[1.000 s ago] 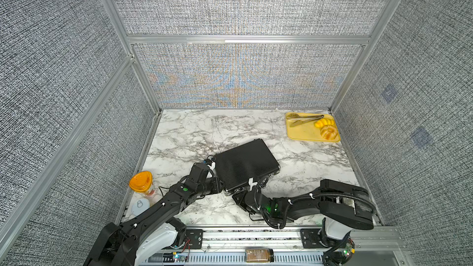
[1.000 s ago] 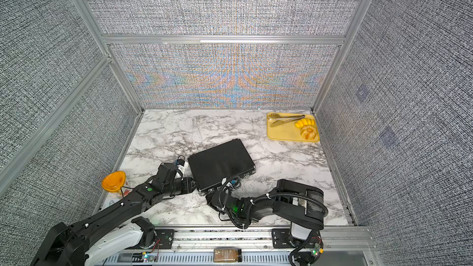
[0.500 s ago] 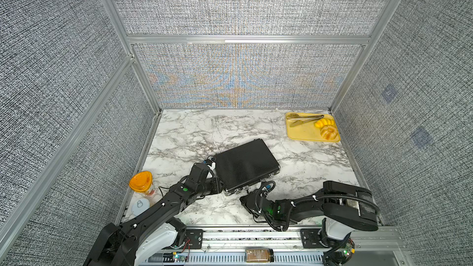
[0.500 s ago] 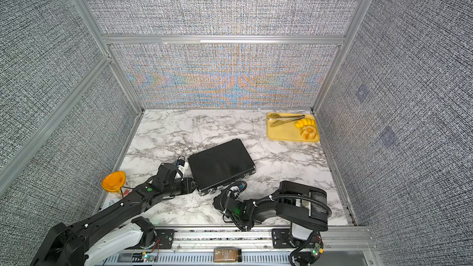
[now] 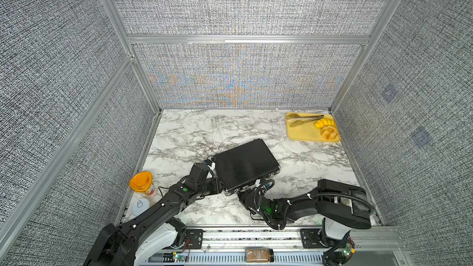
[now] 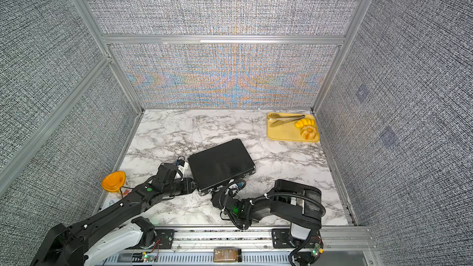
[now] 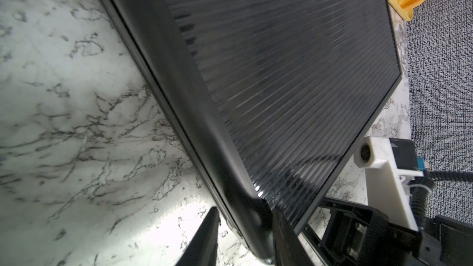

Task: Close the poker set cases
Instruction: Fasten the fastener on the poker set case, then reset both arms

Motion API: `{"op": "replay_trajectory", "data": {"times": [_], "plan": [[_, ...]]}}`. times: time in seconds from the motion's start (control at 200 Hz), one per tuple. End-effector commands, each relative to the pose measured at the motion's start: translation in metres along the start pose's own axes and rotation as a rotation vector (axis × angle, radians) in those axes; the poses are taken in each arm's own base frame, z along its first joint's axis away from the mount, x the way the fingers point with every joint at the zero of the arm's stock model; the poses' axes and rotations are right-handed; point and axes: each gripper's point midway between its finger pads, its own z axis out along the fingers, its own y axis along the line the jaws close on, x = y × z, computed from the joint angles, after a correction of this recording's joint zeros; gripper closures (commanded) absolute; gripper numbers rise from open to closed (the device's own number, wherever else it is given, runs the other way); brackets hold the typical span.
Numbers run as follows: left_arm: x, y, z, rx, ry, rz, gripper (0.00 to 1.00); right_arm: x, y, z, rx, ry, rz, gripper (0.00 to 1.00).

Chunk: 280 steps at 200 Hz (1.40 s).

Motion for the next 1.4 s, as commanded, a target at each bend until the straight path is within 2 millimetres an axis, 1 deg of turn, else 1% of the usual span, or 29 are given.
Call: {"op": "replay_trajectory", "data": {"times": [0.0, 0.145, 0.27, 0.405, 0.525, 0.575, 0.59, 0.6, 0.625, 0.675, 0.725, 0.8, 0.895, 0.94, 1.025, 1.075, 1.16, 1.265, 1.28, 1.396], "plan": [[0.024, 0.030, -0.001, -0.132, 0.088, -0.040, 0.64, -0.008, 0.014, 0.003, -0.054, -0.043, 0.027, 0.87], [0.024, 0.030, -0.001, -0.135, 0.092, -0.041, 0.64, -0.009, 0.012, 0.004, -0.049, -0.047, 0.035, 0.88], [0.023, 0.029, -0.002, -0.134, 0.088, -0.043, 0.64, -0.010, 0.010, -0.003, -0.035, -0.044, 0.021, 0.88], [0.021, 0.029, -0.003, -0.147, 0.086, -0.055, 0.63, -0.006, 0.008, -0.022, 0.027, 0.003, -0.020, 0.88], [0.014, 0.026, -0.006, -0.151, 0.071, -0.053, 0.59, -0.005, 0.003, -0.043, 0.106, 0.051, -0.089, 0.86], [0.009, 0.023, -0.007, -0.147, 0.057, -0.051, 0.58, -0.008, 0.006, -0.052, 0.125, 0.058, -0.125, 0.84], [0.008, 0.022, -0.008, -0.145, 0.052, -0.051, 0.57, -0.010, 0.006, -0.055, 0.138, 0.058, -0.136, 0.83], [0.007, 0.021, -0.008, -0.144, 0.051, -0.050, 0.57, -0.011, 0.003, -0.057, 0.158, 0.056, -0.153, 0.83], [0.004, 0.019, -0.009, -0.140, 0.041, -0.051, 0.55, -0.014, 0.005, -0.061, 0.172, 0.054, -0.179, 0.81], [-0.001, 0.015, -0.010, -0.131, 0.025, -0.047, 0.53, -0.019, 0.013, -0.071, 0.183, 0.053, -0.234, 0.78], [-0.007, 0.011, -0.013, -0.124, 0.002, -0.044, 0.50, -0.028, 0.023, -0.080, 0.194, 0.049, -0.286, 0.75], [-0.017, 0.006, -0.018, -0.118, -0.038, -0.033, 0.46, -0.043, 0.033, -0.092, 0.221, 0.043, -0.361, 0.71], [-0.036, 0.001, -0.028, -0.130, -0.120, -0.013, 0.42, -0.067, 0.047, -0.104, 0.236, 0.020, -0.449, 0.69], [-0.045, 0.002, -0.034, -0.149, -0.172, -0.007, 0.40, -0.080, 0.052, -0.109, 0.248, 0.001, -0.480, 0.66], [-0.065, 0.002, -0.045, -0.168, -0.292, 0.060, 0.35, -0.102, 0.057, -0.114, 0.259, -0.017, -0.523, 0.60], [-0.078, 0.001, -0.056, -0.182, -0.369, 0.076, 0.30, -0.117, 0.060, -0.117, 0.258, -0.035, -0.545, 0.57], [-0.095, -0.001, -0.069, -0.216, -0.450, 0.113, 0.24, -0.144, 0.063, -0.122, 0.261, -0.076, -0.592, 0.51], [-0.110, 0.000, -0.074, -0.274, -0.473, 0.146, 0.19, -0.177, 0.064, -0.131, 0.277, -0.129, -0.631, 0.41], [-0.111, 0.001, -0.074, -0.286, -0.474, 0.147, 0.18, -0.182, 0.064, -0.133, 0.279, -0.137, -0.635, 0.39], [-0.122, 0.010, -0.074, -0.354, -0.493, 0.146, 0.13, -0.213, 0.063, -0.143, 0.287, -0.172, -0.668, 0.29]]}}
